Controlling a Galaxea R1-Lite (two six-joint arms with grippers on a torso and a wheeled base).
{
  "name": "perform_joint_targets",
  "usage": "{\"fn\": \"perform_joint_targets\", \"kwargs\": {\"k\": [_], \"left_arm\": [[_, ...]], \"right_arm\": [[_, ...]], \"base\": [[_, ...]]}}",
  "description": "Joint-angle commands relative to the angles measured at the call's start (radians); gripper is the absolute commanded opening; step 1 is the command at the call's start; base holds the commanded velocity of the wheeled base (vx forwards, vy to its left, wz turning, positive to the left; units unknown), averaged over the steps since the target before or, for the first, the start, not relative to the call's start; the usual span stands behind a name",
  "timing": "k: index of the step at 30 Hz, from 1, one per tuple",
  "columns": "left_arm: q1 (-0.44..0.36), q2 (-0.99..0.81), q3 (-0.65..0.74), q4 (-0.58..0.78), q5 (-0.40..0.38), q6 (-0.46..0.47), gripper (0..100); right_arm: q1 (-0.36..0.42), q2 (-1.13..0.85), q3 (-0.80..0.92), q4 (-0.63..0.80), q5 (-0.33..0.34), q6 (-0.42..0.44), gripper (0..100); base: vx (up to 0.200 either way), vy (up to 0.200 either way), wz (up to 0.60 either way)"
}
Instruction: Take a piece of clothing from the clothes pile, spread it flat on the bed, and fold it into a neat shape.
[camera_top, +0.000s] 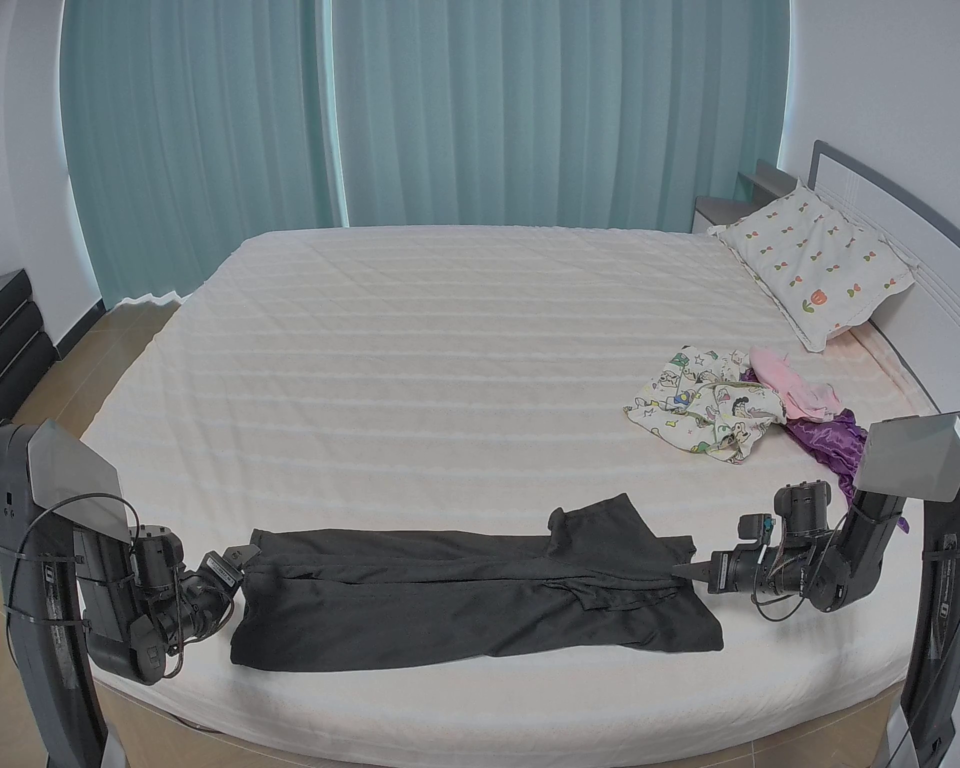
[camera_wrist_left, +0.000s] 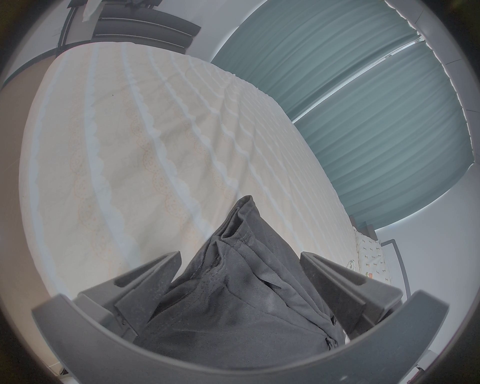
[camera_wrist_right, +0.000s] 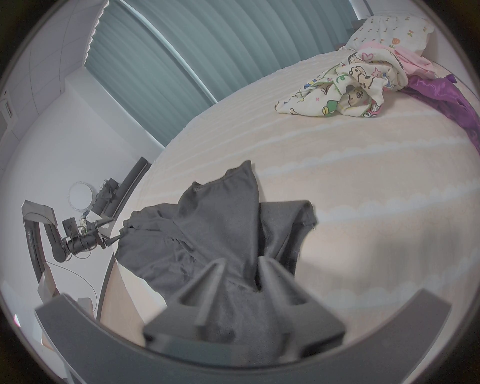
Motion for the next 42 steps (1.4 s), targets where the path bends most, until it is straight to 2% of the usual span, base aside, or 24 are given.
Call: {"fn": "perform_joint_targets", "kwargs": {"k": [1,6,9,11,13,14,18,22,27,29,31,37,38,42], "left_arm": [[0.0,0.001,0.0,-0.016,0.0,0.0,100],[0.0,0.002,0.0,-0.016,0.002,0.0,100],[0.0,0.004,-0.002,-0.016,0.002,0.0,100],[0.0,0.006,-0.002,-0.016,0.006,0.0,100],[0.0,0.006,-0.004,-0.016,0.009,0.0,100],[0.0,0.009,-0.004,-0.016,0.014,0.001,100],[0.0,0.009,-0.004,-0.016,0.014,0.003,100],[0.0,0.009,-0.005,-0.016,0.014,0.003,100],[0.0,0.009,-0.005,-0.016,0.014,0.003,100],[0.0,0.009,-0.005,-0.016,0.014,0.003,100],[0.0,0.009,-0.005,-0.016,0.014,0.003,100],[0.0,0.009,-0.005,-0.016,0.014,0.003,100],[0.0,0.009,-0.005,-0.016,0.014,0.003,100],[0.0,0.009,-0.005,-0.016,0.014,0.003,100]], "right_arm": [[0.0,0.013,0.02,-0.002,0.0,-0.009,100],[-0.009,0.004,-0.012,-0.035,0.043,0.021,100],[0.005,0.019,-0.058,-0.091,0.037,0.118,100],[0.02,0.025,-0.073,-0.14,0.036,0.224,100],[0.025,0.025,-0.075,-0.152,0.034,0.247,100],[0.048,0.037,-0.082,-0.183,0.025,0.297,100],[0.072,0.071,-0.096,-0.183,-0.006,0.294,100],[0.091,0.091,-0.112,-0.176,-0.009,0.291,100],[0.086,0.1,-0.105,-0.172,-0.012,0.261,100],[0.079,0.131,-0.115,-0.153,-0.029,0.201,100],[0.079,0.136,-0.116,-0.152,-0.05,0.195,100],[0.079,0.137,-0.116,-0.152,-0.056,0.195,100],[0.079,0.137,-0.116,-0.152,-0.056,0.195,0],[0.079,0.129,-0.113,-0.156,-0.07,0.193,0]], "base": [[0.0,0.0,0.0],[0.0,0.0,0.0],[0.0,0.0,0.0],[0.0,0.0,0.0],[0.0,0.0,0.0],[0.0,0.0,0.0],[0.0,0.0,0.0],[0.0,0.0,0.0],[0.0,0.0,0.0],[0.0,0.0,0.0],[0.0,0.0,0.0],[0.0,0.0,0.0],[0.0,0.0,0.0],[0.0,0.0,0.0]]}}
